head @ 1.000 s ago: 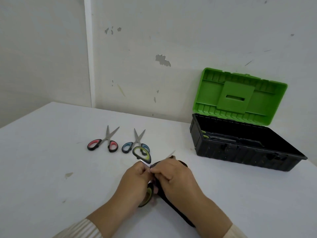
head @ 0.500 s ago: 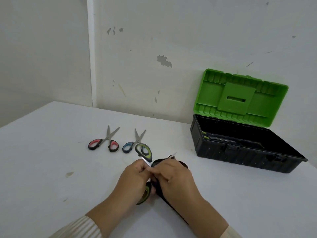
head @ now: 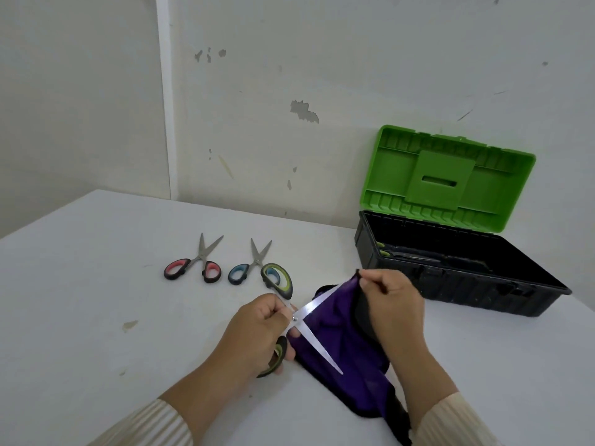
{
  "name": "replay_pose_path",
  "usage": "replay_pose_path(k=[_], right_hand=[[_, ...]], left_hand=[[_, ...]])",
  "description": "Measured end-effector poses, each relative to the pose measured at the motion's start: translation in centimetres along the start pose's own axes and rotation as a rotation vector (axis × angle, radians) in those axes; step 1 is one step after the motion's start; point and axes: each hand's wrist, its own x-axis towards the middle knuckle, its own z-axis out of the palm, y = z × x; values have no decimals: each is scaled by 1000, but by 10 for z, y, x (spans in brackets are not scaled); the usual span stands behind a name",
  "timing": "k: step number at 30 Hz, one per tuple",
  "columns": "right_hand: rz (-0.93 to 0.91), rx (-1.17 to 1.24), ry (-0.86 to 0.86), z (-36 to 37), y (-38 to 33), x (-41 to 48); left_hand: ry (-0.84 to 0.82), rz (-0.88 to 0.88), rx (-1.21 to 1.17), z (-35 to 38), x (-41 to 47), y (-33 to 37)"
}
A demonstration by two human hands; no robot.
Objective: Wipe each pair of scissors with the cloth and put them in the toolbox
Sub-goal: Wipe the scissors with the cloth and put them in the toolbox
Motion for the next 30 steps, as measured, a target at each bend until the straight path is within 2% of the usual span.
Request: replay_pose_path(k=[2, 4, 7, 8, 10, 13, 15, 17, 19, 21, 22, 23, 25, 28, 30], right_hand=[[-19, 51, 68, -7, -9, -6], [-194, 41, 34, -1, -24, -19], [-528, -105, -197, 22, -36, -41], [-573, -133, -238, 28, -32, -42], [-442, -76, -208, 30, -25, -31], [-113, -6, -37, 10, -10, -8], [1, 46, 12, -4, -8, -5], [-66, 86, 10, -8, -19, -14], [-265, 18, -40, -1, -35, -27], [-506, -103, -156, 14, -47, -40], [-555, -141, -246, 22, -51, -44], [-579, -165, -327, 28, -51, -47], [-611, -225, -376, 35, -48, -48], [-414, -270, -459, 30, -40, -40], [-367, -369, -446, 26, -30, -36]], left_hand=[[5, 4, 15, 0, 2, -1], [18, 14, 24, 0, 3, -3], [54, 22, 33, 0, 3, -4], [63, 22, 32, -1, 3, -4], [70, 20, -6, -3, 2, -2], [87, 9, -41, -5, 2, 1], [131, 4, -22, -7, 4, 2], [194, 6, -11, -8, 8, 0], [254, 28, 55, -8, 13, -2], [280, 69, 113, -5, 14, -4], [281, 88, 120, -4, 14, -5], [280, 106, 120, -2, 14, -7], [290, 128, 85, -2, 13, -6], [378, 104, -93, -11, 17, -2], [462, 95, -180, -19, 20, 1]])
